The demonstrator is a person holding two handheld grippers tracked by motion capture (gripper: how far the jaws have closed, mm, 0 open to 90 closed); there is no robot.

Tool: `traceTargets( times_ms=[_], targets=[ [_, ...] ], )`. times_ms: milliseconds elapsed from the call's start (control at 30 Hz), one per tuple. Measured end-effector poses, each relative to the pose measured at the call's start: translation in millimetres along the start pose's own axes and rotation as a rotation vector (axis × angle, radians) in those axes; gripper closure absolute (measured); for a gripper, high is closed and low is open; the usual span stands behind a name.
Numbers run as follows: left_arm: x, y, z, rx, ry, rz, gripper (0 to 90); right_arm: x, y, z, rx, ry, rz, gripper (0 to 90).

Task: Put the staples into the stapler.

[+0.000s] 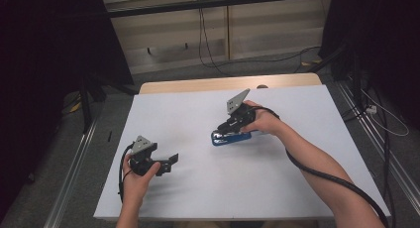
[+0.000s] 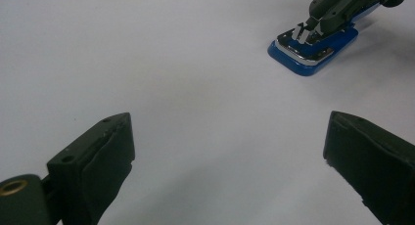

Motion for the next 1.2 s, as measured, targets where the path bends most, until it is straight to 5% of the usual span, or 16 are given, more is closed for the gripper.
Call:
traceTargets(
  times_ms=[1200],
  targets=[
    [0.4, 0.6, -0.3, -0.003, 0.0, -0.001, 5.2, -0.1, -2.2, 2.7, -0.043, 0.011, 0.003, 78.9]
  ],
)
Point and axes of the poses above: each handheld gripper's, and its own axes: x roughly forward along the jaws, z roughly out of its top, y roughly to its left, the point moved 6 cm from there along x, roughly forward along the jaws, and after that the axes turned 8 degrees about z, right-handed, at the moved point
